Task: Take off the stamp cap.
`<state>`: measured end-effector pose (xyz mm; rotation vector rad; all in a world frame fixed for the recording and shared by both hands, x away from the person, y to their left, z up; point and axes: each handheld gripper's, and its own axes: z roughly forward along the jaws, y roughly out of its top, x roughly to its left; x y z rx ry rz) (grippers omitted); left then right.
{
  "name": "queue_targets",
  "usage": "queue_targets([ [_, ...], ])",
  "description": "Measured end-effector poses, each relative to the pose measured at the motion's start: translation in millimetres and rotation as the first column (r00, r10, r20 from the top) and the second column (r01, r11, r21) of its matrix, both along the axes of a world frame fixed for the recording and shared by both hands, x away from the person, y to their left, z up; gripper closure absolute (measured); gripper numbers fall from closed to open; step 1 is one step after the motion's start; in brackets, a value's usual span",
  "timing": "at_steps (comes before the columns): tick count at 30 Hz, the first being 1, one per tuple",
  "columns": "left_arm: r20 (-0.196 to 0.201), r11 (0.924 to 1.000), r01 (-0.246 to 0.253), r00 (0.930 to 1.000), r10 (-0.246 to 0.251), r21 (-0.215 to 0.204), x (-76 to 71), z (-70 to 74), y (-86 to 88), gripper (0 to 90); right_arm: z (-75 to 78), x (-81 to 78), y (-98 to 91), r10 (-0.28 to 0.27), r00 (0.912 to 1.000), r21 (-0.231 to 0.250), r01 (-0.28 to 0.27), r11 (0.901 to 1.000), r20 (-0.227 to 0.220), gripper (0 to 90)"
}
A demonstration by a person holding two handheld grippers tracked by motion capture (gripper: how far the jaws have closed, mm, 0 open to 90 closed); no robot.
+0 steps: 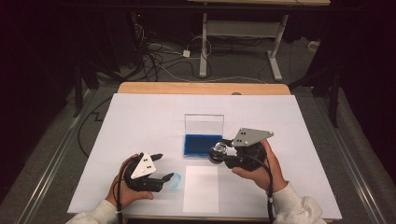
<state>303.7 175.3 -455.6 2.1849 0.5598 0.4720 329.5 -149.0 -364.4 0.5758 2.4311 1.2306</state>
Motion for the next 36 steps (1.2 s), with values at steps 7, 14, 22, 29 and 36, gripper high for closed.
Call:
queue_targets([
  [7,-0.012,0.9973,0.072,0.9973,-0.072,-0.013,1.1,0.7,-23.8,23.7,-6.3,-2.1,10.1,0.025,0.9994,0.014,-0.025,0.9996,-0.022,56.6],
  [14,0.01,0.9897,0.134,0.991,-0.134,-0.05,-2.8,3.0,-45.7,24.8,-11.7,-6.0,24.0,0.054,0.9979,0.035,-0.053,0.998,-0.035,56.6],
  [22,0.018,0.9831,0.175,0.9846,-0.174,-0.054,1.5,6.0,-62.7,24.2,-14.3,-8.8,31.8,0.07,0.9966,0.051,-0.068,0.9964,-0.042,56.6],
  [29,0.045,0.9824,0.178,0.9834,-0.176,-0.057,3.7,9.7,-72.1,29.7,-16.6,-10.7,34.4,0.071,0.9964,0.053,-0.069,0.9962,-0.045,56.6],
  [36,0.046,0.9794,0.189,0.9815,-0.186,-0.071,6.0,10.7,-76.0,34.8,-17.9,-11.8,35.5,0.075,0.9959,0.055,-0.072,0.9959,-0.051,56.6],
])
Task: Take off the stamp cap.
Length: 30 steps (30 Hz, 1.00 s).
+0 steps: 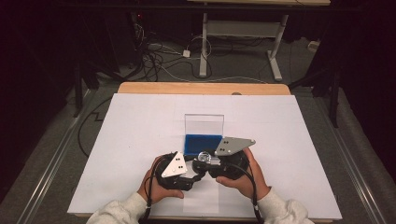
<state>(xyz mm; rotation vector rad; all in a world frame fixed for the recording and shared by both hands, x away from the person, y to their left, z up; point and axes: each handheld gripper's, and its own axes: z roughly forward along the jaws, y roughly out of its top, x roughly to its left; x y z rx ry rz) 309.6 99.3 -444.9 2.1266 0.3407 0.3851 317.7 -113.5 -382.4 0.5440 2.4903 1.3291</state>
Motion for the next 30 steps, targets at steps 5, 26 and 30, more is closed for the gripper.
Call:
queue_targets([
  [5,0.0,0.9999,0.011,0.9999,-0.011,0.008,-0.1,-1.8,-3.3,34.8,-1.5,0.7,-0.1,-0.004,0.9999,0.01,0.004,0.9999,-0.01,56.6],
  [26,-0.008,0.9993,0.017,0.9998,-0.018,-0.033,-1.0,-4.1,-3.3,34.3,-5.4,-1.8,4.5,0.003,0.9999,0.065,-0.003,0.9979,-0.011,56.6],
  [30,-0.027,0.9993,0.011,0.9996,-0.012,-0.037,0.3,-6.6,-4.1,29.2,-6.1,-2.7,5.2,0.01,0.9999,0.086,-0.009,0.9963,-0.008,56.6],
])
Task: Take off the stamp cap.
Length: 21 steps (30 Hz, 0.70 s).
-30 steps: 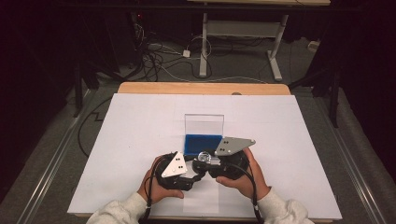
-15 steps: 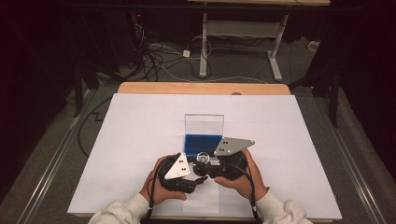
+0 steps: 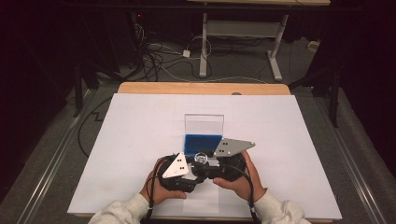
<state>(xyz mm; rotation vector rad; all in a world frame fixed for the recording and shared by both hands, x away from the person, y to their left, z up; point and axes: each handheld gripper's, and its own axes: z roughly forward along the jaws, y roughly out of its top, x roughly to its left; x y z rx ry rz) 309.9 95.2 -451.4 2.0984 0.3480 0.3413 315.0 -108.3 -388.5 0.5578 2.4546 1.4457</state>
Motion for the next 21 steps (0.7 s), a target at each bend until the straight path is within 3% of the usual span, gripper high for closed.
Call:
queue_targets([
  [3,0.008,1.0,-0.008,0.9999,0.008,-0.006,-0.6,0.3,0.1,28.6,-0.3,-1.2,1.2,0.008,1.0,0.008,-0.008,0.9999,0.003,56.6],
  [4,0.009,1.0,-0.003,1.0,0.003,-0.007,-0.9,0.7,0.5,34.6,-0.9,-1.7,2.2,0.011,0.9999,0.007,-0.011,0.9999,0.001,56.5],
  [21,0.009,0.9997,-0.021,0.9997,0.021,0.012,0.0,0.0,1.3,35.4,-1.0,-1.4,-0.6,0.007,1.0,0.033,-0.007,0.9994,-0.001,56.6],
])
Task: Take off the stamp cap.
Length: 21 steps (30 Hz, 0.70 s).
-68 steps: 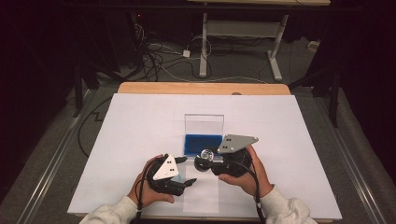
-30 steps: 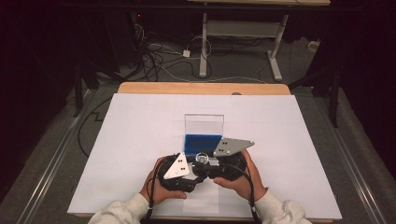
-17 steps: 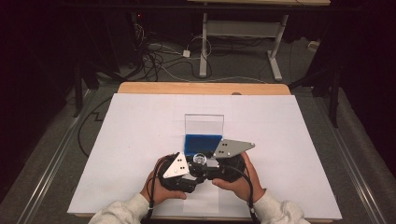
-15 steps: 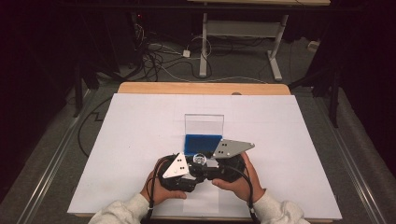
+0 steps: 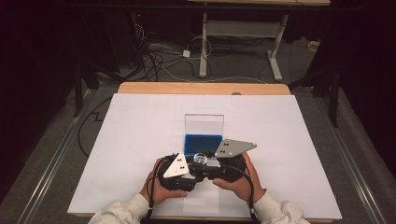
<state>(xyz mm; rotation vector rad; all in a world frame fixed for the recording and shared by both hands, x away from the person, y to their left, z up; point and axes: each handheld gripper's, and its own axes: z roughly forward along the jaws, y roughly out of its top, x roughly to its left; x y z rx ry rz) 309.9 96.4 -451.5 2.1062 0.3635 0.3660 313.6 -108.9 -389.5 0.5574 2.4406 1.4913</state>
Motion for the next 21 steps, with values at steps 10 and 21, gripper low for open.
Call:
queue_targets([
  [10,0.062,0.9958,-0.038,0.9976,0.032,0.083,-3.5,9.6,1.0,36.6,0.8,-2.0,-1.7,-0.008,0.9999,0.011,0.008,0.9999,0.012,56.6],
  [21,0.002,0.9956,0.002,1.0,-0.002,0.093,1.6,8.5,2.6,36.7,-2.1,-5.5,-0.2,-0.026,0.9992,0.002,0.026,0.9997,0.03,56.7],
])
